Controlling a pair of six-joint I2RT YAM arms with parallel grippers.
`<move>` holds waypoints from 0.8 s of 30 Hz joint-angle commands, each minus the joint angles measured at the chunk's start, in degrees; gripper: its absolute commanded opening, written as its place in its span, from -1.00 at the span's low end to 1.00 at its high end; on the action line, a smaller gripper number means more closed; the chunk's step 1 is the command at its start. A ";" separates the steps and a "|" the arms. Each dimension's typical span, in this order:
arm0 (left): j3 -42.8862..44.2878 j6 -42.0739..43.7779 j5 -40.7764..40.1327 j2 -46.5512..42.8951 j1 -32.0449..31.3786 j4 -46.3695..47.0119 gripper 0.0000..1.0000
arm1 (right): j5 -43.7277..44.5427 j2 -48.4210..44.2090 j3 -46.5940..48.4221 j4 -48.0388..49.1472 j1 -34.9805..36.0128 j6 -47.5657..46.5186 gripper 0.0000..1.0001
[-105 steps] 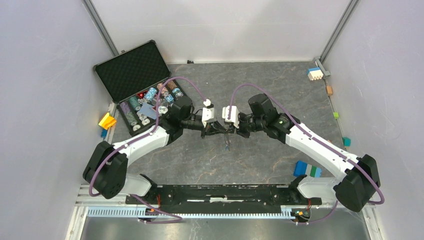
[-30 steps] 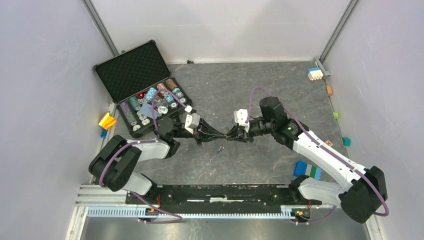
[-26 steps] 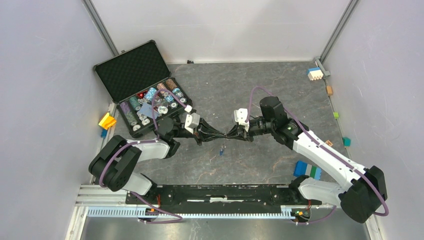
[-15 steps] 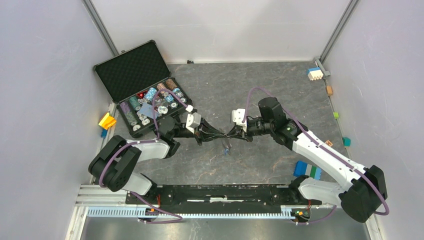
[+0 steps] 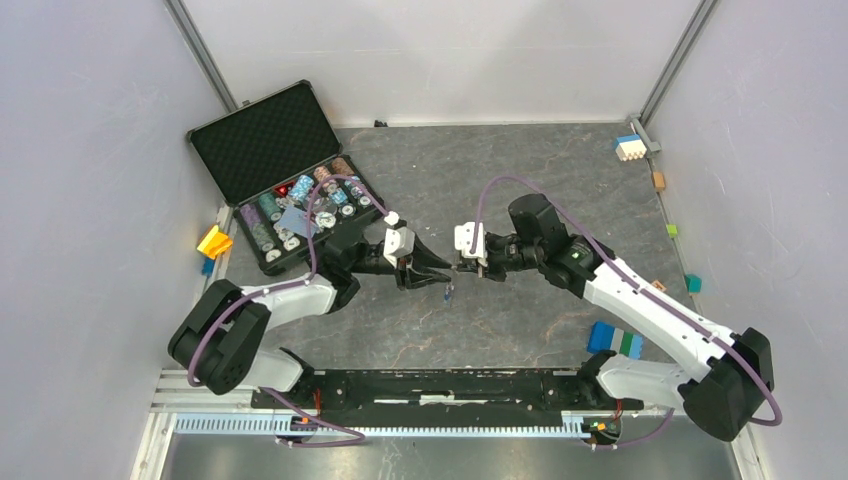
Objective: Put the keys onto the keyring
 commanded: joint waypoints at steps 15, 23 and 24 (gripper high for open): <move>11.80 19.63 -2.24 -4.02 -0.10 -29.68 -0.20 | 8.31 4.03 7.16 -7.02 3.40 -2.36 -1.00; 13.75 21.31 -3.21 -3.24 -1.30 -33.92 -0.34 | 7.88 4.38 7.31 -6.49 3.43 -1.50 -1.00; 13.81 21.30 -3.21 -3.10 -1.47 -33.92 -0.36 | 7.82 4.45 7.31 -6.38 3.47 -1.41 -1.00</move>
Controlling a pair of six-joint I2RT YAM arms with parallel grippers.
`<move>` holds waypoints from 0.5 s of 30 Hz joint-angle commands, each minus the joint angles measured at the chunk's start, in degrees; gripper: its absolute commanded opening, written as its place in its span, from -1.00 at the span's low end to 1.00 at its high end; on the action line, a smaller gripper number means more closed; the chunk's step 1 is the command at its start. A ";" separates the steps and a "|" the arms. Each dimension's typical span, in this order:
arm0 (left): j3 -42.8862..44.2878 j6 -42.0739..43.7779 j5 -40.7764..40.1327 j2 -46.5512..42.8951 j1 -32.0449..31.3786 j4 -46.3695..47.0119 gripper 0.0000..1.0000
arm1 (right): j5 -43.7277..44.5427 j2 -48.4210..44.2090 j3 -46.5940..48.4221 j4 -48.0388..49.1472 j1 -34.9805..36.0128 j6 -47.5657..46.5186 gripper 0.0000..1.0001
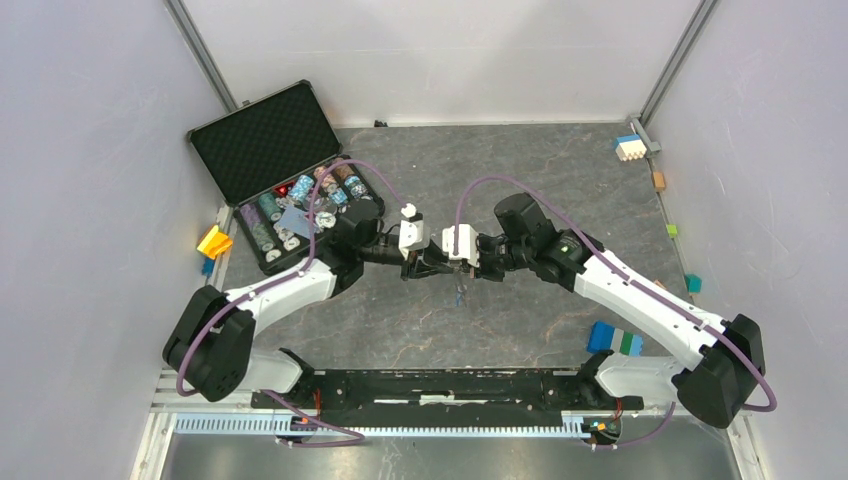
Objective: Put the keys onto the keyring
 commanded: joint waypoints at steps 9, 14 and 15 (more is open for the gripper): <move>2.57 2.68 -1.09 -0.08 -1.37 -2.11 -0.49 | -0.81 0.62 2.58 1.52 0.48 1.06 -1.00; 2.74 2.45 -1.18 0.06 -1.77 -2.12 -0.54 | -0.95 0.81 2.56 1.74 0.48 1.38 -1.00; 2.73 2.41 -1.15 0.06 -1.89 -2.12 -0.55 | -0.95 0.84 2.57 1.78 0.46 1.49 -1.00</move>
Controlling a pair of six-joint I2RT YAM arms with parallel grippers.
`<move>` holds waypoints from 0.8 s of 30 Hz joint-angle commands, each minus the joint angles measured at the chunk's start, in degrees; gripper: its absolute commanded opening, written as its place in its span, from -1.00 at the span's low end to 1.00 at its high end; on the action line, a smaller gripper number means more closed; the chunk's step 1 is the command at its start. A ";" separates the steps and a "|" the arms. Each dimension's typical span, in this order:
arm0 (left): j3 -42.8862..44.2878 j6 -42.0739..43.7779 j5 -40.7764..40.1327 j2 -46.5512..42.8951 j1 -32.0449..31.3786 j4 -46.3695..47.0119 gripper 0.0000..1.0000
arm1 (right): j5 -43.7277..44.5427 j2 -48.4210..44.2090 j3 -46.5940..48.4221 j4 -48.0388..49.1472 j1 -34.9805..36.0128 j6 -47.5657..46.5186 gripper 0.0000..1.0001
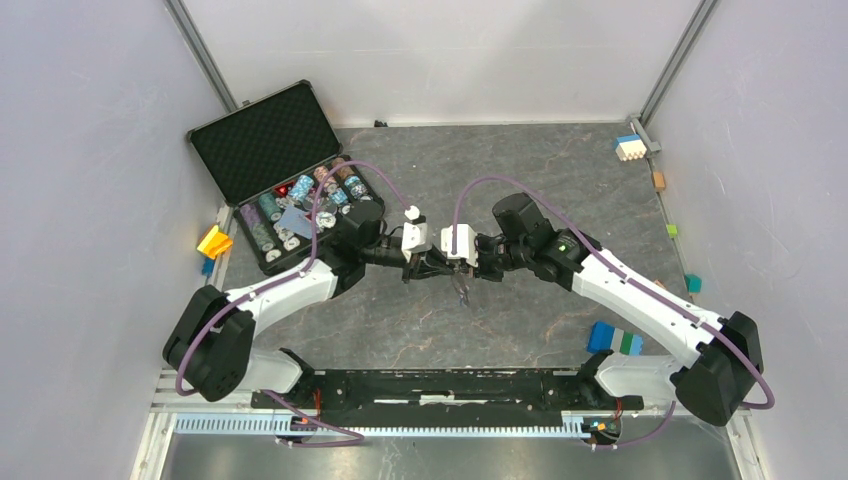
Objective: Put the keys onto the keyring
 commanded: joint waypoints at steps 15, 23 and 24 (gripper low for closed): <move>2.41 1.56 -0.65 0.38 -1.17 0.48 -0.70 | -1.70 0.41 2.63 2.19 0.46 1.89 -1.00; 2.67 1.38 -0.68 0.73 -1.43 0.49 -0.72 | -2.06 0.68 2.80 2.55 0.48 2.42 -1.00; 2.58 1.41 -0.63 0.75 -1.50 0.49 -0.72 | -2.07 0.70 2.79 2.61 0.46 2.47 -1.00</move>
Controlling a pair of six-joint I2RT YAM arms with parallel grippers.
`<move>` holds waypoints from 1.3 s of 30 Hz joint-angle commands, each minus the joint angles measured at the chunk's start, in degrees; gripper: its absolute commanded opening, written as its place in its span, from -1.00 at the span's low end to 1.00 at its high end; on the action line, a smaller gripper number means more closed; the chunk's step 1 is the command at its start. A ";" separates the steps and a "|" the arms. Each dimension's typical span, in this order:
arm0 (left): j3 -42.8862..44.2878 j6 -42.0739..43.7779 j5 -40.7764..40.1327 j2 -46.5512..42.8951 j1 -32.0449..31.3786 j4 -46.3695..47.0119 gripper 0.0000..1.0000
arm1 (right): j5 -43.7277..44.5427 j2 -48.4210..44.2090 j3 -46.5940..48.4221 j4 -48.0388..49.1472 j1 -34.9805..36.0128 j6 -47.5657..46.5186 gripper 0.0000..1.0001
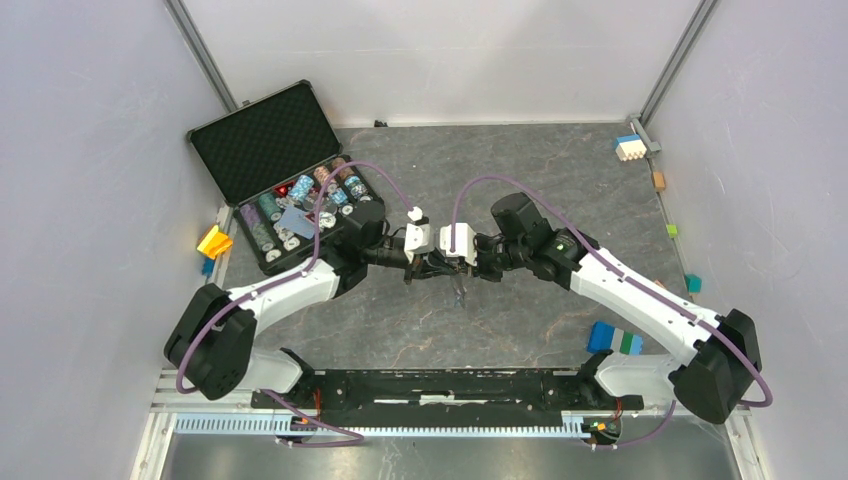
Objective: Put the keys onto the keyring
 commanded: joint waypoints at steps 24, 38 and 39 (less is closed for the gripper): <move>3.15 12.03 0.46 -4.07 0.09 -9.47 -0.96 | -4.87 -3.39 -0.85 3.03 -0.11 0.76 -0.54; -11.84 -1.97 12.82 -6.61 2.50 25.12 -0.96 | -9.88 -12.22 -10.54 4.96 -3.65 -5.06 -0.02; -12.49 -5.16 12.78 -6.27 2.50 29.05 -0.96 | -9.53 -12.56 -10.77 5.14 -3.78 -5.15 -0.02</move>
